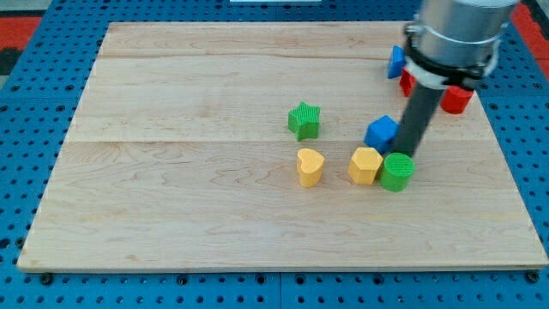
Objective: Place the green and yellow blocks together
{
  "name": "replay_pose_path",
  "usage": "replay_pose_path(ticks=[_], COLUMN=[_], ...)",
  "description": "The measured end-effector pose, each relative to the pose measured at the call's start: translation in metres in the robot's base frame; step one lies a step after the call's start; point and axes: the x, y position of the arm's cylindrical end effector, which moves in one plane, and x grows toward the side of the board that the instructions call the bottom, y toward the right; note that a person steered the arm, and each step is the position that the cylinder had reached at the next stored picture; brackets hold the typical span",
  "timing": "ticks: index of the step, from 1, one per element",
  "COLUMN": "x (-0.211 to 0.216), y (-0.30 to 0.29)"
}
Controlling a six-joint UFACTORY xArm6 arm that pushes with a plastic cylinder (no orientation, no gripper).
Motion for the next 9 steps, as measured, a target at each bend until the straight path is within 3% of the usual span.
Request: replay_pose_path(ticks=[1,2,3,4,6,9], x=[-0.015,0.022,0.068,0.086,0.067,0.004], y=[0.052,0.121,0.109,0.085,0.062,-0.053])
